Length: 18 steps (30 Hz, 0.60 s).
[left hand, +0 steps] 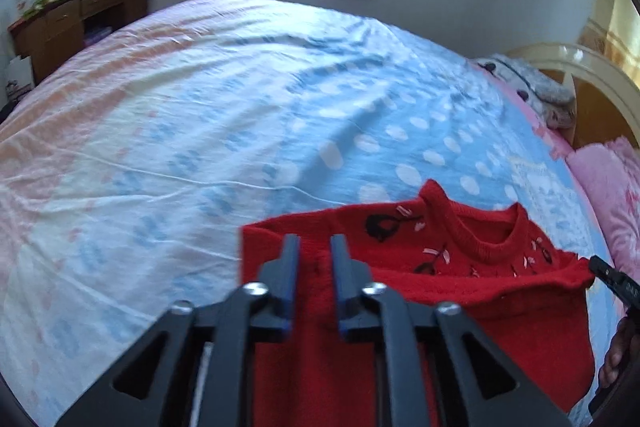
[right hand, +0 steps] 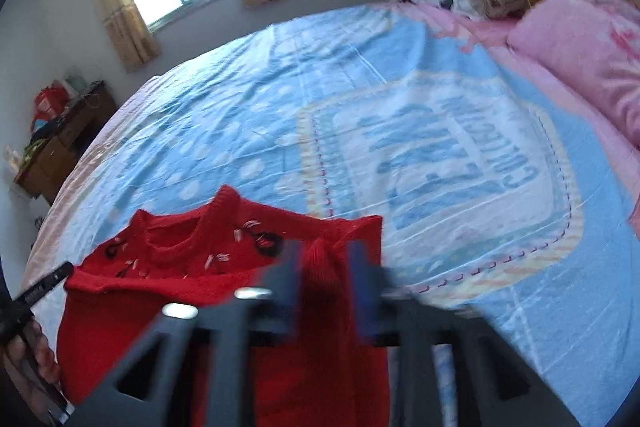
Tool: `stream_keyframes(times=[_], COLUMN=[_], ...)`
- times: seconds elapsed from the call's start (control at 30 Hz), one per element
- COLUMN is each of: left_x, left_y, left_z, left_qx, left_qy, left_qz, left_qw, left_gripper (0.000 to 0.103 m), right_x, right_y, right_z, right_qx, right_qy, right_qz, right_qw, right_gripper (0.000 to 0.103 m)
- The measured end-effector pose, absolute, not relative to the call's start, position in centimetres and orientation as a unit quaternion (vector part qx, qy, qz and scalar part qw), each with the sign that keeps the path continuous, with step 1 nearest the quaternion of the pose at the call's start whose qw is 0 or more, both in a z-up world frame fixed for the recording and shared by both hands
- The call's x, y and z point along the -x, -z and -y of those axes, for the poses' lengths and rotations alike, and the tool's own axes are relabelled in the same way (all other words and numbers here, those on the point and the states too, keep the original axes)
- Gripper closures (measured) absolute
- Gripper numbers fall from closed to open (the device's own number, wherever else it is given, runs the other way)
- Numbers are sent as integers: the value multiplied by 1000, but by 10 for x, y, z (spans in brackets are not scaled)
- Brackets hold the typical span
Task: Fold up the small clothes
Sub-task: 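Lift the hem with both tools and fold it up onto the collar, then open both tools to release the folded hem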
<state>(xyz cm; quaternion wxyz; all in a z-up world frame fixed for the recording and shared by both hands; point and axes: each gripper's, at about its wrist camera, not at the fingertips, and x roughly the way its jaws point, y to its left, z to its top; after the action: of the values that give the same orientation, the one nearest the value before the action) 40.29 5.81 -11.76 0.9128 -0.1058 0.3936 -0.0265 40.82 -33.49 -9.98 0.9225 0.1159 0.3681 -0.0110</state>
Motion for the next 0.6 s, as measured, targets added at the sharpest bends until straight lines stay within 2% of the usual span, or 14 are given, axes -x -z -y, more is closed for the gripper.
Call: stream_keyframes(times=[0.03,0.17,0.2,0.23,0.3,0.37,0.47,0.6], left_x=[-395,-361,-359,-358,-365,-376,-381,-366], left_y=[113,105,107,111,120,126,132,137], left_z=[-62,-65,-60,-53,-39,-33,-45,-64], left_qx=[105,89,79,60,21,-1,18,40], left_qy=[19,19,20,20,12,-21,-59,-54], left_qz=[-383,-353,-355,-366,-384,-391,-400,-407], left_qw=[918,931,931,929,923,920,914,911], left_gripper=[59,45,35,31,31,31,31,31], right_x=[-401,-391,-396,-401,-416,-432,-442,-419], right_y=[98,108,116,123,135,135,131,127], right_z=[327,297,289,283,276,278,294,307], right_qx=[-102,-76,-70,-63,-48,-52,-70,-95], right_qy=[-6,-79,-94,-99,-93,-74,-13,-28], right_qz=[-366,-414,-441,-457,-478,-462,-450,-445], right_qw=[925,903,890,882,872,882,890,890], right_gripper=[54,54,54,54,54,54,54,54])
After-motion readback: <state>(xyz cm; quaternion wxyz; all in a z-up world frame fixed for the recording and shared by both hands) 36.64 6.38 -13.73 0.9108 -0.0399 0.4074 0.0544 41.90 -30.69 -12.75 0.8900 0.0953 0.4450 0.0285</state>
